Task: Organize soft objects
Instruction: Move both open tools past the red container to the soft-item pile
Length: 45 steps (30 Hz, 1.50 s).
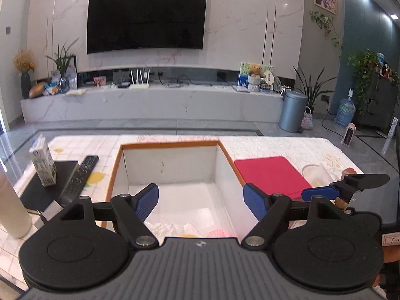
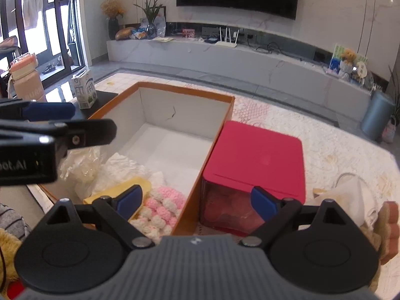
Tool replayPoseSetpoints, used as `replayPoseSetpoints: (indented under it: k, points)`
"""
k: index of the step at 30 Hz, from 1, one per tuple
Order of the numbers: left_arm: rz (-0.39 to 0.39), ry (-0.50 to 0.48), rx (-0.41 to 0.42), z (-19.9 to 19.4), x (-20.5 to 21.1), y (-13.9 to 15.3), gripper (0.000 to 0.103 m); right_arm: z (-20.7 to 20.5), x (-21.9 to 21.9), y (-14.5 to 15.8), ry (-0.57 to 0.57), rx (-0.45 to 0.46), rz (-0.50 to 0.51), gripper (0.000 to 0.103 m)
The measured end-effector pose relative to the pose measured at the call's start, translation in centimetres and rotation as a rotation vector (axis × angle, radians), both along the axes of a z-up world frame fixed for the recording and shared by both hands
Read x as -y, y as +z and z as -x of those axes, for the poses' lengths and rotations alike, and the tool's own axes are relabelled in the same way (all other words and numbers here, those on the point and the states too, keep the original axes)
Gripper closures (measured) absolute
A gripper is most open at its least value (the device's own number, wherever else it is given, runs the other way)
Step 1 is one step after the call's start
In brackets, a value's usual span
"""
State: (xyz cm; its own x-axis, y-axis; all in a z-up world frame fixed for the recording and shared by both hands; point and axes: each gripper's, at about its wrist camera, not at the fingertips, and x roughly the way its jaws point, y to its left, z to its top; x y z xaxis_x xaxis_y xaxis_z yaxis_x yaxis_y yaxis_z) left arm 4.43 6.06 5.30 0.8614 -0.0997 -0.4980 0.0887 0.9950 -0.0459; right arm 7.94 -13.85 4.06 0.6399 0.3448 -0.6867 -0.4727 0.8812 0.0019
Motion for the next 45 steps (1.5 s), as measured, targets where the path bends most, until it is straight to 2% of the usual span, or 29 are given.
replayPoseSetpoints:
  k: [8,14,19,23,29,36,38,41,45]
  points:
    - [0.039,-0.008,0.06,1.1,1.1,2.1,0.012,0.9,2.2,2.0,-0.021,0.043,-0.034,0.011]
    - [0.065,-0.084,0.044,1.3,3.1,2.5,0.012,1.5,5.7,5.3,-0.083,0.099,-0.096,0.01]
    - [0.081,-0.116,0.039,1.3,5.2,2.5,0.012,3.1,9.0,7.7,-0.122,0.168,-0.098,0.008]
    - [0.074,-0.123,0.016,0.8,6.7,1.7,0.012,4.0,12.0,8.2,-0.179,0.199,-0.08,0.006]
    - [0.057,-0.158,-0.038,0.2,9.3,0.1,0.012,4.8,16.5,7.1,-0.245,0.175,-0.046,0.006]
    - [0.046,-0.178,-0.071,-0.6,11.5,-2.4,0.012,5.1,21.3,4.2,-0.355,0.123,-0.006,0.006]
    - [0.049,-0.178,-0.104,-0.9,11.9,-3.1,0.012,4.7,22.2,3.2,-0.401,0.095,-0.036,0.006]
    - [0.055,-0.208,-0.143,-1.2,12.4,-4.1,0.012,3.7,22.4,1.5,-0.417,0.039,-0.14,0.005]
    - [0.041,-0.226,-0.173,-1.1,12.9,-5.3,0.012,1.2,20.6,-1.8,-0.319,-0.091,-0.192,0.005]
